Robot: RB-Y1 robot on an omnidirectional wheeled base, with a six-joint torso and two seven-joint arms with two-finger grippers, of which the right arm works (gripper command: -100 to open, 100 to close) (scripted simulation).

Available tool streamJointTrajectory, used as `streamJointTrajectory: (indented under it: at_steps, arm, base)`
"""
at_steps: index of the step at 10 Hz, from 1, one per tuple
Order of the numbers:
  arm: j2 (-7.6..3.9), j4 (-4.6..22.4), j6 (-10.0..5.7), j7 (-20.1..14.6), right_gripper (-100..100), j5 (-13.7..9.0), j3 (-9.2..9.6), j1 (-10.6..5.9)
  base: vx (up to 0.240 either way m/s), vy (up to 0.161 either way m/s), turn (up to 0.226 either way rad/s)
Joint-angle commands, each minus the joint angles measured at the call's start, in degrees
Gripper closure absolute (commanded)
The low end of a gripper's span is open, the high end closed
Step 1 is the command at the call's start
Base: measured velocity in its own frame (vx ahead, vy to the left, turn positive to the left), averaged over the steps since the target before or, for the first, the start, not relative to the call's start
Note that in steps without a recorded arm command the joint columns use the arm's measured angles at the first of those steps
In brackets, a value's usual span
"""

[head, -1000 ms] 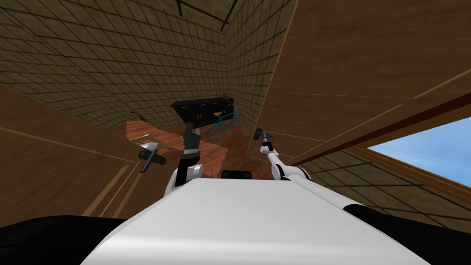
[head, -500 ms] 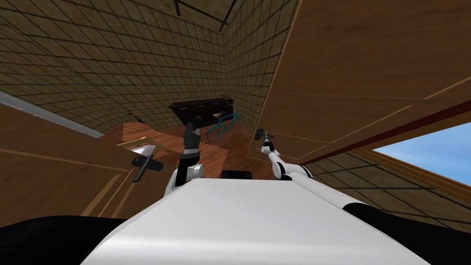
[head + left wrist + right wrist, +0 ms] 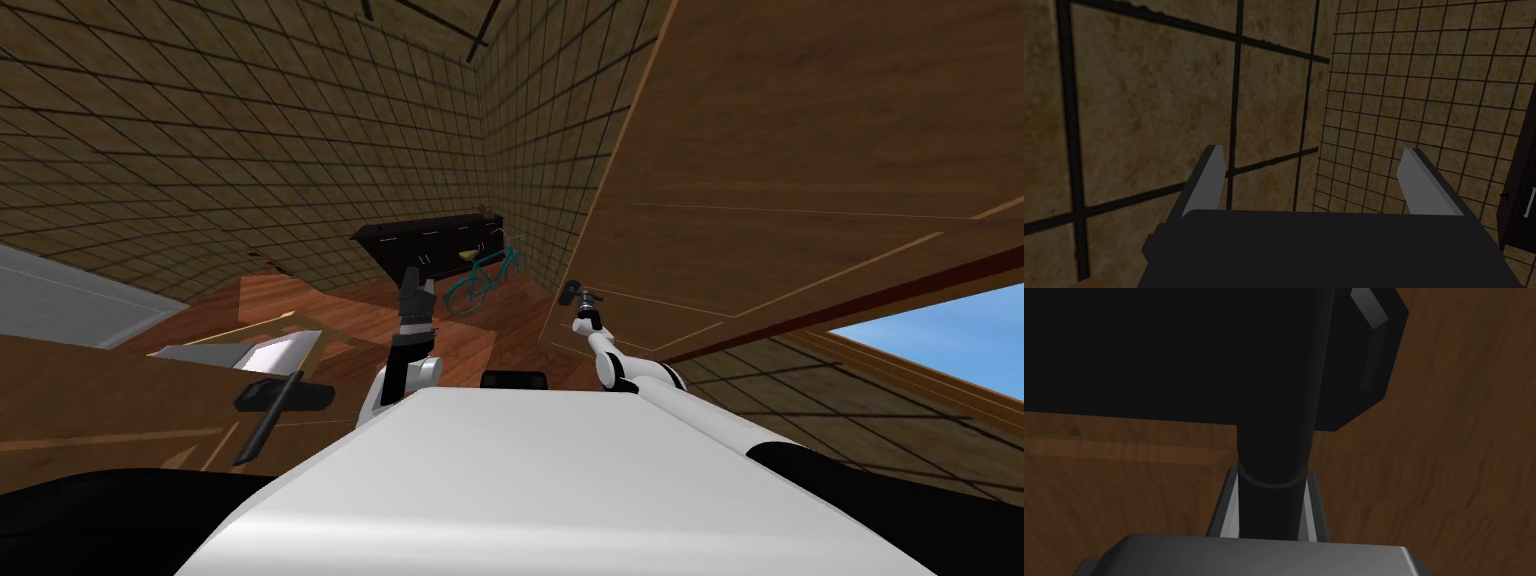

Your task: Push the door open

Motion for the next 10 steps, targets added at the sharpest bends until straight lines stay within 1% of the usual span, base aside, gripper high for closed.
streamJointTrajectory:
  at_steps: [1,6,7,8,9,10]
  arm:
    - [-0.66,-0.8,-0.04,0.3,100,-0.3,-0.82,0.38]
    - [-1.83,-0.5,-0.2,1.0,100,-1.2,-2.93,0.76]
    - [-2.04,0.8,-0.82,0.7,100,-1.1,-2.66,0.44]
    - [-2.59,1.0,-1.03,1.1,100,-1.5,-3.56,0.6]
    - [-2.81,1.1,-1.07,1.3,100,-1.7,-4.01,0.67]
    - [-2.81,1.1,-1.07,1.3,100,-1.7,-4.01,0.67]
  base:
    - [0.18,0.068,-0.047]
    - [0.175,0.084,-0.064]
    - [0.066,0.025,-0.044]
    - [0.125,0.035,-0.049]
    - [0.199,0.054,-0.061]
    - [0.141,0.018,-0.039]
